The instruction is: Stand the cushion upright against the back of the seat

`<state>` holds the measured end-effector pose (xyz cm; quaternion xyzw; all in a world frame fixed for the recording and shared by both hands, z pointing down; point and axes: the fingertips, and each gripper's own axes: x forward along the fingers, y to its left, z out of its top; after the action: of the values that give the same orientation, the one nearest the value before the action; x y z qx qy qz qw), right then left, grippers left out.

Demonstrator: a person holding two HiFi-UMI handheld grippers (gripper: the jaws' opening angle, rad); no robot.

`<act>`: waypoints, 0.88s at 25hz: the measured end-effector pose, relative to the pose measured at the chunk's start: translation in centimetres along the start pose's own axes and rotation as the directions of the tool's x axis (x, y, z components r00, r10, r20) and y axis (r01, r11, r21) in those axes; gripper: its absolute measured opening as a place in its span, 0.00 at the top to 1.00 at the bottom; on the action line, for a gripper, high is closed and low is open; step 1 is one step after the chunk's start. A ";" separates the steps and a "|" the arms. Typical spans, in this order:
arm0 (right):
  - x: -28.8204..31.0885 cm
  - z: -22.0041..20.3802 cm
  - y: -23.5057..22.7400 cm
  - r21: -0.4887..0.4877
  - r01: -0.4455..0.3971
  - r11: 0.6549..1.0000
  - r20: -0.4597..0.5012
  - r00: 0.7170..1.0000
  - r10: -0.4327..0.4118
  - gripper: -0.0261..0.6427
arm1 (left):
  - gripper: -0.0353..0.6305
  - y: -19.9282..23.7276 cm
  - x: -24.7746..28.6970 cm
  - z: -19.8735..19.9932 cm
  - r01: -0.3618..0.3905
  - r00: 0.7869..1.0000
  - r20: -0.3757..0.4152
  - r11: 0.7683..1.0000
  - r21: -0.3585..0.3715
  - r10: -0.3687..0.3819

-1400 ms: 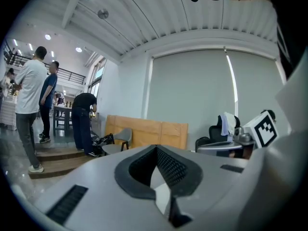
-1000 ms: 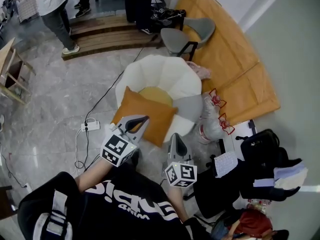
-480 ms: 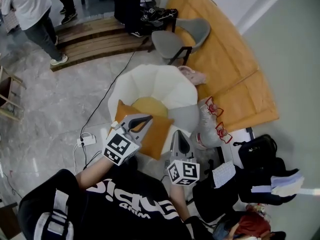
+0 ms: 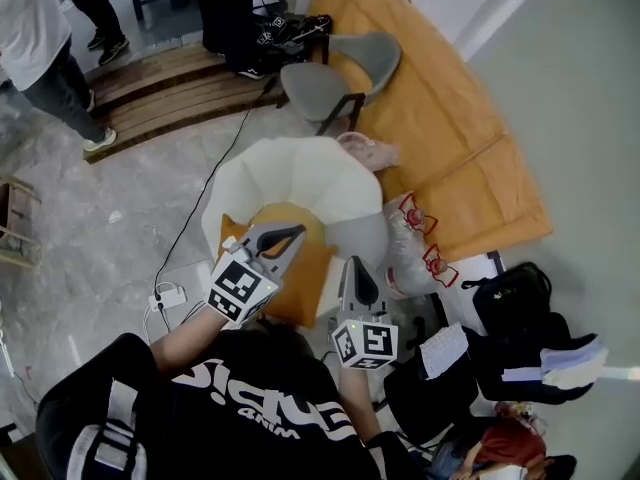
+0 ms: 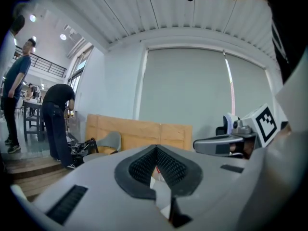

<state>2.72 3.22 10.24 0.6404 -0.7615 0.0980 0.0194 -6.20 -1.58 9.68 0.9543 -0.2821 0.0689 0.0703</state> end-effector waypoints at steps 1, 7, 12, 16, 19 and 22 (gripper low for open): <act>0.2 -0.1 -0.5 0.008 0.004 1.000 -0.003 1.000 -0.004 0.93 | 0.94 -0.2 0.5 -0.1 0.005 1.000 -0.001 1.000 -0.002 -0.005; 1.5 -1.2 -2.8 0.039 0.019 0.999 -0.025 1.000 -0.018 0.93 | 0.94 0.0 3.0 -1.3 0.020 0.999 -0.048 1.000 0.004 -0.020; 2.6 -4.9 -5.2 0.071 0.036 0.997 -0.089 0.996 -0.029 0.93 | 0.94 0.4 6.0 -4.8 0.032 0.995 -0.098 0.999 -0.009 -0.033; 3.9 -9.2 -7.4 0.109 0.055 0.993 -0.152 0.988 -0.038 0.93 | 0.94 0.9 8.8 -9.3 0.055 0.981 -0.183 0.998 -0.020 -0.057; 4.6 -13.4 -8.9 0.144 0.070 0.987 -0.215 0.976 -0.038 0.93 | 0.94 1.0 10.7 -13.5 0.064 0.962 -0.263 0.997 -0.033 -0.070; 5.4 -17.6 -9.9 0.187 0.084 0.979 -0.283 0.959 -0.028 0.93 | 0.94 1.4 12.4 -17.8 0.074 0.937 -0.339 0.996 -0.055 -0.088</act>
<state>9.72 -0.59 29.57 0.6405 -0.7191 0.2616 0.0658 1.69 -6.18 29.35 0.9372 -0.2273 0.2242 0.1404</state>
